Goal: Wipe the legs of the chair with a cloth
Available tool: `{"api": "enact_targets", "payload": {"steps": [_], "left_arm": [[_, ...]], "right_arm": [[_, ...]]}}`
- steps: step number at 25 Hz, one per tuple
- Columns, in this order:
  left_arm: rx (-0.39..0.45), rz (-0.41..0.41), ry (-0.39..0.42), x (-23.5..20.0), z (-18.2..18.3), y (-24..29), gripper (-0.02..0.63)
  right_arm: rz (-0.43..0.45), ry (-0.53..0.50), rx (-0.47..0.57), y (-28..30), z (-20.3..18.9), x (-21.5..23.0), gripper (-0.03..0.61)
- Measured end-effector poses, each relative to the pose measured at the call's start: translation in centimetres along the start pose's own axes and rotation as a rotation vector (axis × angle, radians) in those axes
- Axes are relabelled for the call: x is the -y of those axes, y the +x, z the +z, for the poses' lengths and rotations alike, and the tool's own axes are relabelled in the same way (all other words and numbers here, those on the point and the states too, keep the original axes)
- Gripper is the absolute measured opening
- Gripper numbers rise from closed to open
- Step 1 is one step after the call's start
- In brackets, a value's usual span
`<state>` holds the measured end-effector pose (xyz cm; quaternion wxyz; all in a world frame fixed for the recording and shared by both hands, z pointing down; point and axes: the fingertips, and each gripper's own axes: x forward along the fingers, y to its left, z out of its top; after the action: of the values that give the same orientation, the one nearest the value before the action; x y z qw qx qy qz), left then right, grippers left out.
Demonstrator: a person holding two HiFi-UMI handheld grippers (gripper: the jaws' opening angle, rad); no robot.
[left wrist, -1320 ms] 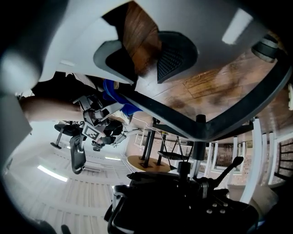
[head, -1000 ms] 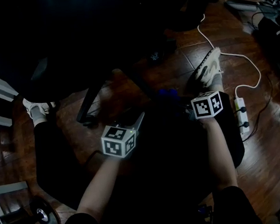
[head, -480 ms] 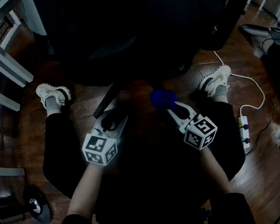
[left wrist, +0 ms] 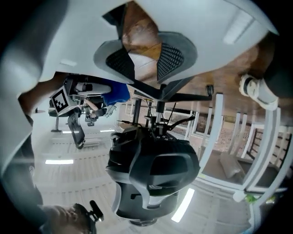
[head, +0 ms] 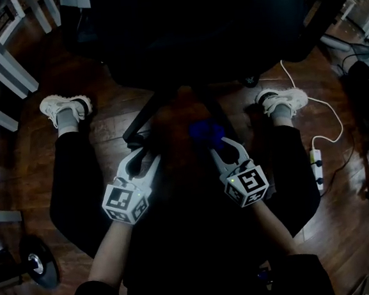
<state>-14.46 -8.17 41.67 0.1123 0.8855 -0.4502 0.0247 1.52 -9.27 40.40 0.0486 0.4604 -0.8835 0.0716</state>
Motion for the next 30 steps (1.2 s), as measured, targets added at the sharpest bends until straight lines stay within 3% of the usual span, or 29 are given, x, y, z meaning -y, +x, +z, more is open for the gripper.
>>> {"api": "enact_targets", "payload": {"steps": [3,7,10,13,19,22,26,30], "left_arm": [[-0.012,-0.005,-0.045,0.1,-0.7,0.1,0.155],[-0.046,0.038,0.017,-0.6,-1.3,0.2,0.15],[-0.077,0.068,0.047,-1.0,-2.2,0.4,0.112],[-0.095,0.075,0.061,-0.7,-2.9,0.4,0.003],[-0.073,0.084,0.07,-0.7,-2.3,0.3,0.003],[-0.068,0.095,0.069,-0.9,-2.4,0.1,0.003],[-0.074,0.097,0.078,-0.9,-2.8,0.2,0.003],[-0.08,0.094,0.059,-1.0,-3.0,0.3,0.003]], "right_arm": [[-0.008,0.008,0.007,-0.2,0.1,0.0,0.084],[-0.018,0.025,-0.001,-1.1,-0.3,0.3,0.081],[-0.033,-0.001,-0.039,-1.1,-1.8,0.7,0.08],[-0.037,0.022,-0.046,-1.0,-2.5,0.7,0.077],[-0.001,-0.048,-0.045,-0.7,-2.2,-0.7,0.077],[0.003,-0.038,-0.039,-0.8,-2.1,-0.7,0.077],[-0.005,0.052,-0.041,-0.9,-2.3,-0.1,0.077],[-0.017,0.018,-0.065,-0.8,-3.0,0.0,0.077]]}}
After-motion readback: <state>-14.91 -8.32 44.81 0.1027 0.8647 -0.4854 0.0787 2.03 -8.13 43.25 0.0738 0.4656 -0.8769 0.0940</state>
